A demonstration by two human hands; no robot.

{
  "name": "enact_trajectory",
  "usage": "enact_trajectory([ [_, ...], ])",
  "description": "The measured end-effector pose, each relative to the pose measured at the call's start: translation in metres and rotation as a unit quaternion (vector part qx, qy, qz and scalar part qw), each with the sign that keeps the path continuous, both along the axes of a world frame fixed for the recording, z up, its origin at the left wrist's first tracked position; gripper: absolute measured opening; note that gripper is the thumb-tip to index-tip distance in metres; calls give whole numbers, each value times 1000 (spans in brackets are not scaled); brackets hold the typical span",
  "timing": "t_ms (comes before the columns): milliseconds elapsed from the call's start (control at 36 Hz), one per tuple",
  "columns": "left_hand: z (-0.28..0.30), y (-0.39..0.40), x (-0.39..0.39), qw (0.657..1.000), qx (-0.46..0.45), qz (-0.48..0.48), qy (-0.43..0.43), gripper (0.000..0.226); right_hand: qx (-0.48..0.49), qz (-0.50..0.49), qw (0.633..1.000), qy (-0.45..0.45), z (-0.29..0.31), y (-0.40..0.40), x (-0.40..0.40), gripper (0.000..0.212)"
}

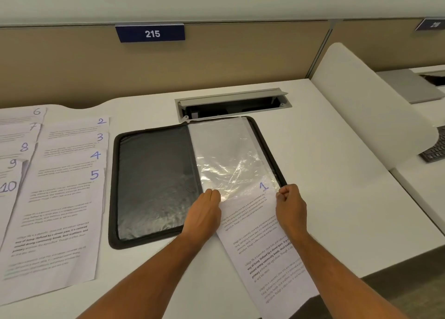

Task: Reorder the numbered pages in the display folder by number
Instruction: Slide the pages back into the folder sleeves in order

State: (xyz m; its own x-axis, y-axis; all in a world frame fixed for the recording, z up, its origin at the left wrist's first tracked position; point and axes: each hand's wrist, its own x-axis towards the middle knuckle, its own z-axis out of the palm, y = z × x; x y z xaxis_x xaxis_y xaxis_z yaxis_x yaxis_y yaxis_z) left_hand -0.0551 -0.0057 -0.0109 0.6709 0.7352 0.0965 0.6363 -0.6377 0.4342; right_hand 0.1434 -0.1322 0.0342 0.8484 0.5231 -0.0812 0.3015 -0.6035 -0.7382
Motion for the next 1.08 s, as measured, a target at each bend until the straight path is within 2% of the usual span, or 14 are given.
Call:
enact_trajectory([
  [111, 1, 0, 0, 1000, -5, 6, 4, 24, 4, 64, 979, -191, -8, -8, -11, 12],
  [167, 2, 0, 1, 1000, -9, 7, 5, 24, 29, 157, 939, -306, -12, -11, -19, 11],
  [222, 2, 0, 1, 1000, -13, 7, 5, 23, 49, 286, 881, -373, -22, -13, -28, 11],
  [278, 1, 0, 1, 1000, -22, 10, 5, 22, 22, 393, 843, -366, -31, -11, -39, 23],
  [333, 0, 0, 1, 1000, -25, 4, 2, 21, -47, 462, 819, -337, -37, -7, -48, 43],
  [444, 2, 1, 0, 1000, -24, -20, 1, 13, -143, 528, 795, -262, -36, 6, -55, 65],
  [639, 5, 2, -2, 999, -31, -15, -23, 7, -197, 514, 788, -275, -37, 17, -49, 72],
  [833, 9, 1, -5, 999, -20, 5, -38, 11, -211, 447, 831, -256, -34, 29, -57, 82],
  [972, 10, 0, -9, 999, -22, 5, -41, 12, -219, 368, 868, -253, -38, 37, -63, 82],
  [1083, 7, -3, -13, 999, 8, -4, -42, 4, -230, 358, 869, -254, -37, 41, -68, 82],
])
